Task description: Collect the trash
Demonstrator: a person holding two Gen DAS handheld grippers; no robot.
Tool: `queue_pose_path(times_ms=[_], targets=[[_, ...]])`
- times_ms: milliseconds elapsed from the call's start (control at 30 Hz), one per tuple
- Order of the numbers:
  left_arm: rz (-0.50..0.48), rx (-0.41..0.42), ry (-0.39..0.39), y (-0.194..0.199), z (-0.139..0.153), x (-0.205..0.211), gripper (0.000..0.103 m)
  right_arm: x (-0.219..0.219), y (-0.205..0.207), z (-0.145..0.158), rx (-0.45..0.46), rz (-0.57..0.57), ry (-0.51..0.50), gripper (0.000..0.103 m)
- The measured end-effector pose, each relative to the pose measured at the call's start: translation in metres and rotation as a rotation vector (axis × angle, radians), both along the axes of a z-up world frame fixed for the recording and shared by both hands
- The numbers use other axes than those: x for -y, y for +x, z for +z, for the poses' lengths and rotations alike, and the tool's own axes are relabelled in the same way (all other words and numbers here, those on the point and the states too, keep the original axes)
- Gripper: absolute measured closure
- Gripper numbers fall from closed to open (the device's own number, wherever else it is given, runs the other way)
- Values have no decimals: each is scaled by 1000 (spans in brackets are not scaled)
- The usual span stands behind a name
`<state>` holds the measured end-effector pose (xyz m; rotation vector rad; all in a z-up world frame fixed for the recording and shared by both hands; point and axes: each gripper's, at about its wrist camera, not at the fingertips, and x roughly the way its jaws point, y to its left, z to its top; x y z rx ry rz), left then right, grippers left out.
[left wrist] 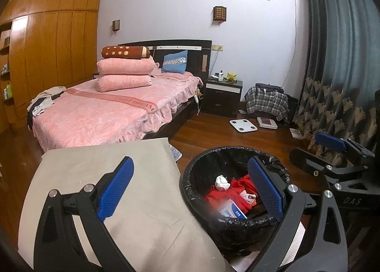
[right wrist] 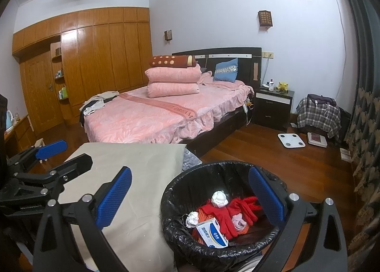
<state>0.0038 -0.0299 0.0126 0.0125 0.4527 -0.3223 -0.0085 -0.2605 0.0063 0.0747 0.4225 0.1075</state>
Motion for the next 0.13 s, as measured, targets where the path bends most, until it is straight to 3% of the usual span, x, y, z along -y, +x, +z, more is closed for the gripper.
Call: queue_pose_path(times_ms=[133], targets=[[1, -1, 3, 1, 1, 2, 8, 2, 2, -1, -1, 2, -1, 6]])
